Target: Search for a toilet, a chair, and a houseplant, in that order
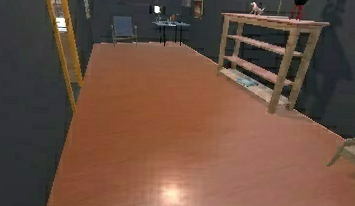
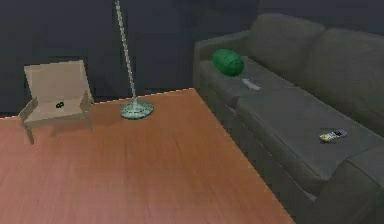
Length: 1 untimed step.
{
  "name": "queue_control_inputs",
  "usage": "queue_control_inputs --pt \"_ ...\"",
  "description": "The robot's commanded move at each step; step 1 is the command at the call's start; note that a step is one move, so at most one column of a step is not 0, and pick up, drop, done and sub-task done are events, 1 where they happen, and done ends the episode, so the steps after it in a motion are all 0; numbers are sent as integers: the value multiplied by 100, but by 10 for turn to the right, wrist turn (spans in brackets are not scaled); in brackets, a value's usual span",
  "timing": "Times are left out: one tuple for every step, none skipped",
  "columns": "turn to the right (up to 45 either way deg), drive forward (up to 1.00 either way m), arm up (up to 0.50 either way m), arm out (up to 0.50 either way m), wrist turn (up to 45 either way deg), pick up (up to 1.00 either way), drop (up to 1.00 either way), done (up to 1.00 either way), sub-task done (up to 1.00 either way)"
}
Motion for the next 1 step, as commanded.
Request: queue_control_inputs --pt "-150 0 0 0 0 0 0 0 0"
